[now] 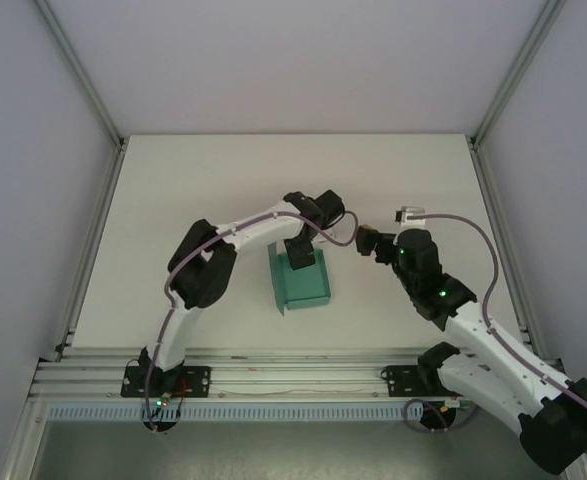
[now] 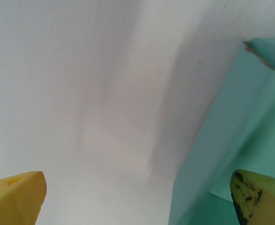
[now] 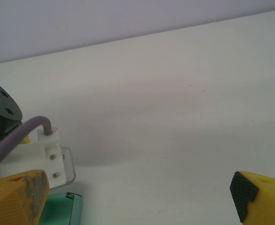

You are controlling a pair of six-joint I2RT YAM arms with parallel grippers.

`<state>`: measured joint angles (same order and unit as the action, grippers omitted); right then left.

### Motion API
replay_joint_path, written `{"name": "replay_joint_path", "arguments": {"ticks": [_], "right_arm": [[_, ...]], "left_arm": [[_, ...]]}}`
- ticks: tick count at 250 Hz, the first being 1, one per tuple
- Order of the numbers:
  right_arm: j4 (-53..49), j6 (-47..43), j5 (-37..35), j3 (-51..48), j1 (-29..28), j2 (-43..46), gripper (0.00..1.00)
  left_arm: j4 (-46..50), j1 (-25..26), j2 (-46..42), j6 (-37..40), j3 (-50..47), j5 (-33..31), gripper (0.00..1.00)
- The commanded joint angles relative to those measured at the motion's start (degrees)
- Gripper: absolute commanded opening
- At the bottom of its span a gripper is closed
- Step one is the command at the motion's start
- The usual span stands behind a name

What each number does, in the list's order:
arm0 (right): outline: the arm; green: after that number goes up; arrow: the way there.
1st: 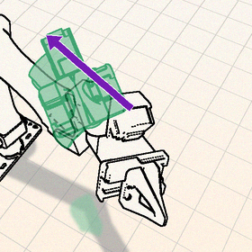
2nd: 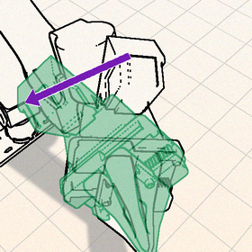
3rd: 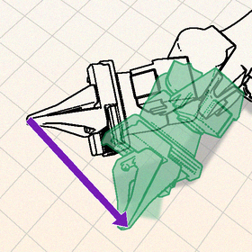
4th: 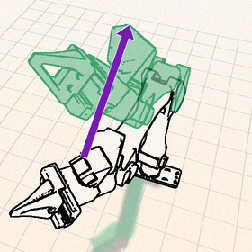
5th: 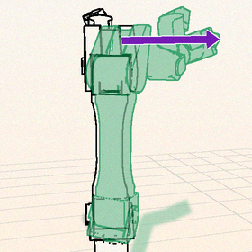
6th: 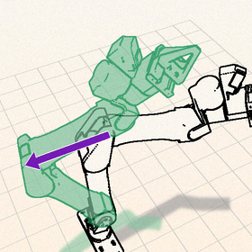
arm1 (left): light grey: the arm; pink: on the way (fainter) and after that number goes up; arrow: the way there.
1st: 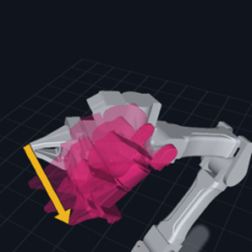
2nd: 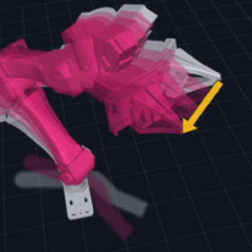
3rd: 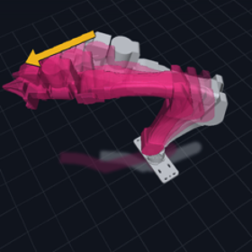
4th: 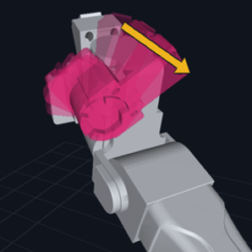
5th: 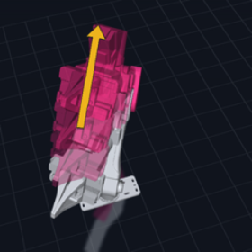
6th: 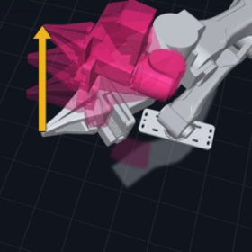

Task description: Assemble paper box

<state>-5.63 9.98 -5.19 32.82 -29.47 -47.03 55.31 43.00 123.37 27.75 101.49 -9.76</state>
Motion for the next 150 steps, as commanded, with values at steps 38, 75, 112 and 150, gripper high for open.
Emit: {"name": "replay_joint_path", "arguments": {"ticks": [38, 75, 112, 150], "right_arm": [[-2.4, -3.3, 4.4, 2.4, -0.2, -0.5, 1.00], [-2.3, -7.9, 11.0, 3.6, 0.2, -2.4, 1.00], [-4.4, -19.1, 25.2, 8.1, 0.2, -11.1, 1.00], [-12.0, -33.9, 33.8, 19.1, -0.6, -26.7, 0.94]], "left_arm": [[-8.3, -2.2, -10.8, -1.2, -1.8, 8.5, 1.00], [-15.9, -9.2, -19.3, -17.0, -2.7, 12.7, 1.00], [-26.5, -17.6, -30.2, -31.0, -13.4, 16.7, 1.00], [-35.6, -25.0, -41.3, -40.9, -30.7, 16.8, 1.00]]}}
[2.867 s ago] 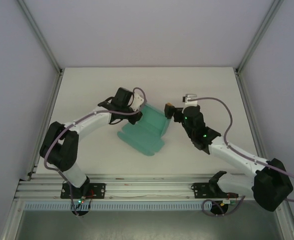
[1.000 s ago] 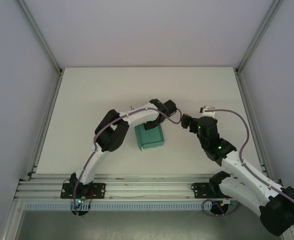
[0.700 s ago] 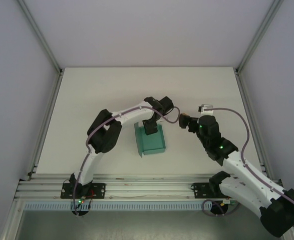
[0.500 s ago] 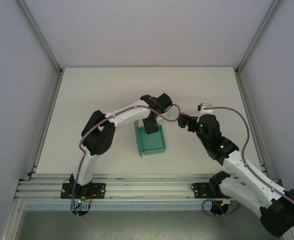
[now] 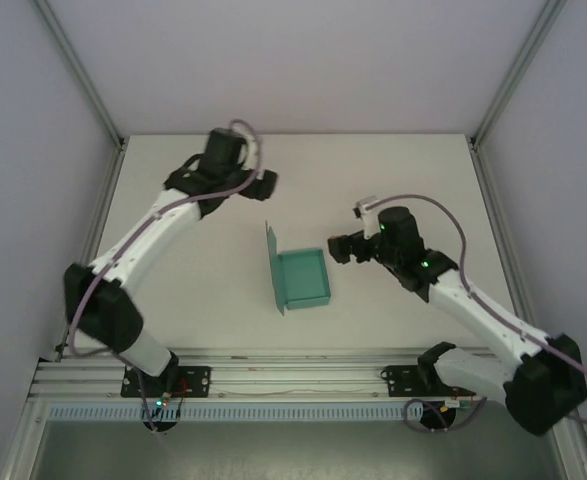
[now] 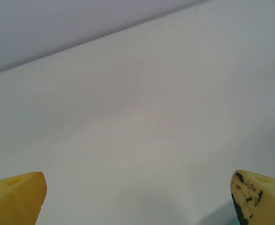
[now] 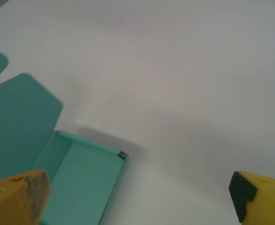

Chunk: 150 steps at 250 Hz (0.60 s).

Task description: Assemble paper box

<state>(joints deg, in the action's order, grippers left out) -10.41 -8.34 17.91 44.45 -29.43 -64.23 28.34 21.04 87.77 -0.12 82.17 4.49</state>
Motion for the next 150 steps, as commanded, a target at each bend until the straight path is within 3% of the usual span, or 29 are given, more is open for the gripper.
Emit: {"name": "replay_joint_path", "arguments": {"ticks": [1, 45, 72, 106, 150], "right_arm": [[-7.5, -16.0, 10.7, 7.9, -0.7, -10.0, 0.94], [-21.8, -34.4, 10.6, 25.2, -4.8, -31.2, 0.86], [-30.5, -39.8, 9.0, 35.9, -6.9, -41.9, 0.82], [-32.5, -38.4, 4.9, 44.1, -8.5, -51.3, 0.80], [-29.3, -34.0, 1.0, 46.0, -9.5, -55.4, 0.66]], "left_arm": [[-8.8, -3.2, -6.0, -13.3, -11.8, 2.5, 1.00], [-12.7, -9.2, -14.1, -19.4, -27.5, 1.1, 1.00], [-12.2, -11.2, -16.5, -20.1, -32.1, 1.0, 1.00], [-11.7, -12.2, -18.6, -20.4, -34.8, -0.2, 1.00], [-12.1, -12.3, -20.8, -20.7, -36.3, -1.0, 1.00]]}}
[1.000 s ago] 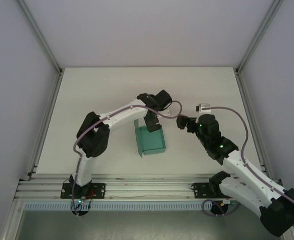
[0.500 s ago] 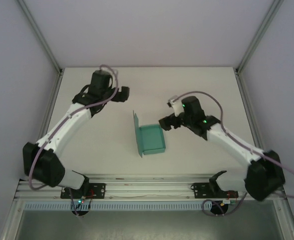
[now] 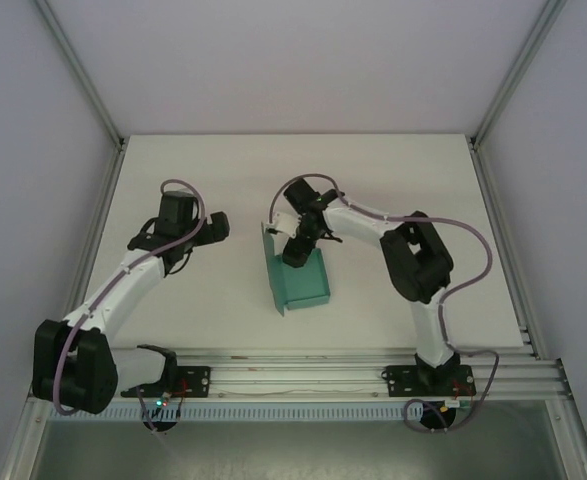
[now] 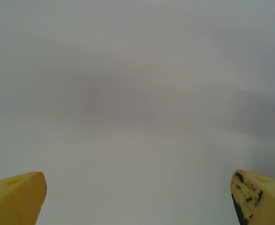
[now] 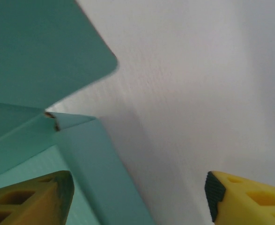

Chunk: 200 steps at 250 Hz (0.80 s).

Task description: Assemble paper box

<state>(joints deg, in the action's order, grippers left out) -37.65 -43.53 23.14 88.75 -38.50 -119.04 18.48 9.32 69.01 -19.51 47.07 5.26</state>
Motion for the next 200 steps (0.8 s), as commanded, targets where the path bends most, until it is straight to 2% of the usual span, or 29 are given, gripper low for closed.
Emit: {"name": "replay_joint_path", "arguments": {"ticks": [1, 10, 27, 37, 86, 117, 171, 200], "right_arm": [[-2.0, 1.4, -4.3, 1.6, -0.4, -0.6, 0.66], [-0.5, 2.7, -5.5, 0.7, -0.5, -0.3, 0.62], [3.9, 6.1, -8.3, -1.9, -0.6, 0.9, 0.46], [6.6, 8.5, -10.1, -3.8, -0.6, 1.8, 0.43], [14.3, 24.1, -17.8, -10.7, -0.5, 6.1, 0.40], [14.0, 39.1, -25.7, -13.9, -0.6, 8.2, 0.37], [12.9, 63.8, -34.2, -21.9, -2.2, 12.3, 0.35], [13.9, 74.1, -35.3, -26.0, -3.4, 14.0, 0.35]], "left_arm": [[-2.3, -0.6, -2.1, -1.3, -1.2, -1.8, 1.00], [-2.3, -0.6, -2.4, -1.4, -1.2, -2.1, 1.00], [-2.2, -0.6, -2.7, -1.5, -1.3, -2.1, 1.00], [-2.3, -0.6, -2.8, -1.7, -1.3, -2.0, 1.00], [-3.1, -0.6, -3.5, -2.3, -1.4, -1.8, 1.00], [-2.8, -0.7, -3.7, -2.9, -1.2, -2.5, 1.00], [-2.8, -0.6, -3.7, -3.2, -0.9, -3.4, 1.00], [-3.0, -0.6, -3.6, -3.0, -0.8, -2.7, 1.00]]}}
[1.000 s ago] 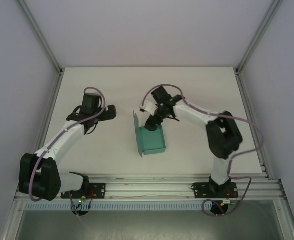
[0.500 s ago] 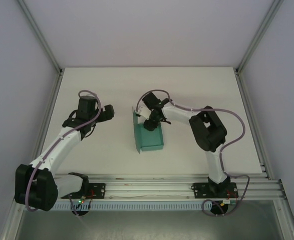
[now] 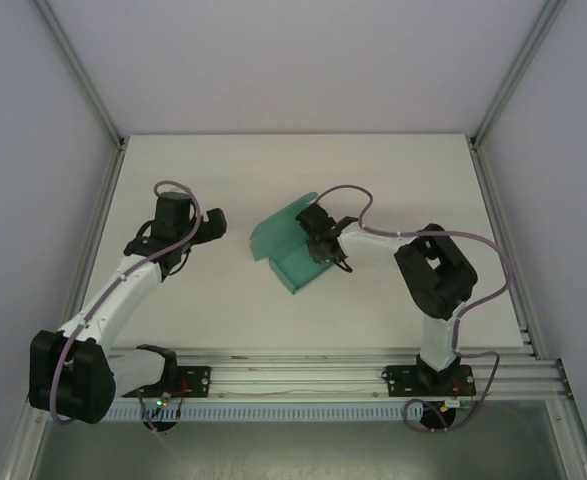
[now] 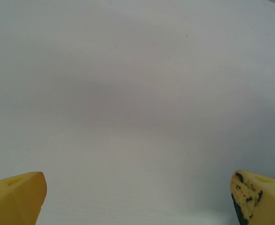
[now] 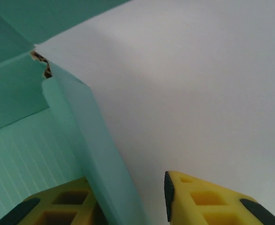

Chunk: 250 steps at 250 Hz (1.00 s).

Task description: Assemble paper box

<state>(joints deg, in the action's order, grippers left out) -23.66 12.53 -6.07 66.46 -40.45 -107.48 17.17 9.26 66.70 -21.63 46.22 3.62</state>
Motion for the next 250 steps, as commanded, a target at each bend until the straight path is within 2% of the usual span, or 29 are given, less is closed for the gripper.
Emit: {"name": "replay_joint_path", "arguments": {"ticks": [1, 22, 75, 92, 102, 122, 132, 164, 194, 211, 231, 250], "right_arm": [[0.0, 18.3, -6.0, -3.8, -1.5, 2.4, 0.35], [1.8, 24.3, -6.9, -6.3, -3.2, 3.9, 0.35], [5.0, 32.2, -9.3, -9.4, -7.9, 8.3, 0.39], [7.2, 32.9, -8.3, -10.9, -8.2, 9.6, 0.48], [8.1, 32.8, -8.4, -11.6, -8.2, 10.2, 0.48], [7.1, 31.1, -11.0, -11.6, -8.2, 11.4, 0.50], [5.7, 29.9, -13.5, -11.2, -8.2, 12.2, 0.56], [6.0, 18.2, -16.3, -11.4, -8.1, 17.3, 0.77], [11.6, 0.0, -14.0, -13.8, -6.6, 23.4, 0.93], [15.2, -11.0, -7.6, -15.0, -4.0, 26.6, 0.99], [15.2, -23.3, 7.0, -14.5, 0.4, 28.8, 1.00], [11.5, -32.4, 18.6, -11.1, 4.4, 28.2, 1.00]], "left_arm": [[-1.7, -0.6, -1.2, -0.8, 0.0, -1.0, 1.00], [-2.1, -0.6, -1.1, -0.7, 0.1, -0.2, 1.00], [-2.7, -0.6, 0.0, 0.8, 1.3, 2.4, 1.00], [-2.8, -0.6, 0.4, 1.8, 1.5, 3.2, 1.00], [-3.0, -0.6, 0.6, 2.5, 1.7, 4.1, 1.00], [-3.6, -0.6, 1.1, 5.1, 1.9, 8.0, 1.00], [-4.3, -0.6, 1.3, 6.2, 1.8, 10.3, 1.00], [-7.0, -0.6, 0.9, 10.4, 1.4, 19.1, 1.00], [-10.3, -0.6, -1.2, 15.2, 0.1, 27.7, 1.00], [-11.4, -0.5, -1.8, 19.2, -0.4, 33.4, 1.00], [-9.0, -0.4, -1.0, 26.0, 0.5, 42.0, 1.00], [-5.2, -0.1, 1.5, 32.0, 2.2, 46.6, 1.00]]}}
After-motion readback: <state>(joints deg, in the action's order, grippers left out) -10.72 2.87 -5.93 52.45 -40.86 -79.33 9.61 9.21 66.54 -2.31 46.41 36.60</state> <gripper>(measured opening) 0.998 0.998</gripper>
